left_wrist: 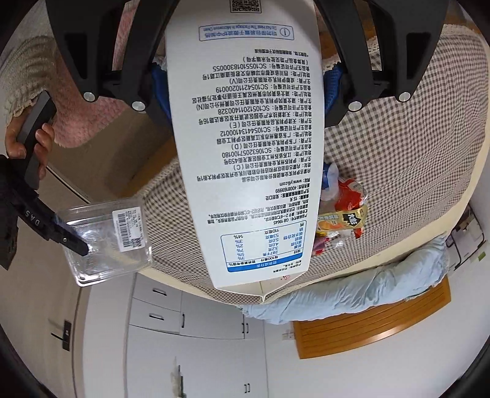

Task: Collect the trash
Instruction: 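Carry the milk carton and clear box off the bed toward the trash bin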

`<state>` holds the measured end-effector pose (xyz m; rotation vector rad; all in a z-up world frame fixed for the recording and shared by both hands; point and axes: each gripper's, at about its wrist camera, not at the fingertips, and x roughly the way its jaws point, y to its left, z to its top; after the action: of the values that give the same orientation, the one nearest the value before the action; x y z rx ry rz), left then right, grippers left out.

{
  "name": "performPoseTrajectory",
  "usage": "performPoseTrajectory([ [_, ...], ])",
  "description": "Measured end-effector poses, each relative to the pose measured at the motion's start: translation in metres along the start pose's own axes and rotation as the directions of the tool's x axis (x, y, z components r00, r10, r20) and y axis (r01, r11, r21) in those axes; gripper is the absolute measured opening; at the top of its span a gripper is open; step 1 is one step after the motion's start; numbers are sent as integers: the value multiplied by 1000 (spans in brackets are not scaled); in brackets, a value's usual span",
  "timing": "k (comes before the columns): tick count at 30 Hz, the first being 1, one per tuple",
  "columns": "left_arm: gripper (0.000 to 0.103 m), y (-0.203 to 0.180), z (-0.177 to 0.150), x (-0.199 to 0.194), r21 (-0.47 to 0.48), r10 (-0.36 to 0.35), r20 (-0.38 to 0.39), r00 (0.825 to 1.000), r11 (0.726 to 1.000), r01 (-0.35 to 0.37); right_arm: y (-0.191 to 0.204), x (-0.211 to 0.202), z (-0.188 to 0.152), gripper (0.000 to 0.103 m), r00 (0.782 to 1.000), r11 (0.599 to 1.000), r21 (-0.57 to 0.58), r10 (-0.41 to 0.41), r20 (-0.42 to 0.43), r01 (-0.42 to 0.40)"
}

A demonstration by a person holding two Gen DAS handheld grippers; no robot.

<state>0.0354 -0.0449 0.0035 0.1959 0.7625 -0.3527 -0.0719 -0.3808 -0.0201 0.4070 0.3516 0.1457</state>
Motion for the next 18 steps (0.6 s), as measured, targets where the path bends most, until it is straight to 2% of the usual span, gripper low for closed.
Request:
performPoseTrajectory([
  [11, 73, 2, -6, -4, 39, -62, 9, 998, 997, 61, 5, -22, -38, 61, 997, 999, -23, 26, -74, -28],
  [18, 73, -8, -28, 2, 69, -101, -14, 995, 992, 101, 7, -28, -69, 61, 989, 998, -48, 21, -144, -28],
])
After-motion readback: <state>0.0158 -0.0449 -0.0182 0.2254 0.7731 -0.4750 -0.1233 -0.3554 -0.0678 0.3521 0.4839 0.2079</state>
